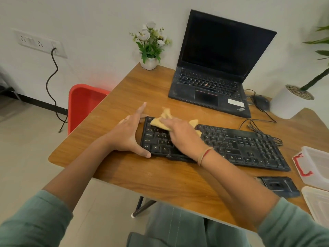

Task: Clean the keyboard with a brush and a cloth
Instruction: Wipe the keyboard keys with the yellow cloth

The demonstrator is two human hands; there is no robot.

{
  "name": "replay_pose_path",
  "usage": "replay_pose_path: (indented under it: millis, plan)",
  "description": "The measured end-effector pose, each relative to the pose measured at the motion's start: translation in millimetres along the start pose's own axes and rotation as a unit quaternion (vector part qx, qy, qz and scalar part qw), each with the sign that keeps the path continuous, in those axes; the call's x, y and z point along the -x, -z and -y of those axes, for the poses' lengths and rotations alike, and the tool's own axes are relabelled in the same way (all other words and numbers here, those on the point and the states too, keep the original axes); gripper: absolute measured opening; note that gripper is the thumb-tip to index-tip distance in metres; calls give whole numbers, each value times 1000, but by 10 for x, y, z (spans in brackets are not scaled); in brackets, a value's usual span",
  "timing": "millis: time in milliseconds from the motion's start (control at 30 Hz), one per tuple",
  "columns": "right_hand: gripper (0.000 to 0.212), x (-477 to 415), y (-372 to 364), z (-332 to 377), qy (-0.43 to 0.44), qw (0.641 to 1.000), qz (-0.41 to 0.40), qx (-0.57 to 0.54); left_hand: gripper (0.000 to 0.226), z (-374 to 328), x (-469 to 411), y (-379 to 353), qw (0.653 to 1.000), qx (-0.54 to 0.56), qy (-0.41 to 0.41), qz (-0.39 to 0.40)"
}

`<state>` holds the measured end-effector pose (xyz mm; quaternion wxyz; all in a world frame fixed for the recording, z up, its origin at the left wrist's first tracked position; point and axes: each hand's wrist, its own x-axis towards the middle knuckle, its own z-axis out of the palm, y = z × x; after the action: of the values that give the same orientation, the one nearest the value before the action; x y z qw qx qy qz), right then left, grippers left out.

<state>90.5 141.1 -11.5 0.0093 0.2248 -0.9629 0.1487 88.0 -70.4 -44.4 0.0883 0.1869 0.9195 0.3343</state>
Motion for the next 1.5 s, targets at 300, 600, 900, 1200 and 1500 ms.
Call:
replay_pose_path:
  millis: [300, 600, 900, 1200, 1500]
  plan:
    - [53, -45, 6, -72, -28, 999, -20, 28, 155, -18, -9, -15, 1000, -4, 6, 1]
    - [58, 1, 54, -231, -22, 999, -17, 44, 156, 3, -18, -7, 1000, 2, 5, 3]
    - [61, -28, 54, -195, 6, 998, -12, 66, 155, -1, -14, 0, 1000, 3, -2, 1]
    - [68, 153, -33, 41, 91, 991, 21, 95, 154, 11, -13, -5, 1000, 0, -3, 2]
    - [67, 284, -114, 235, 153, 985, 70, 33, 155, 6, -21, -9, 1000, 14, -4, 5]
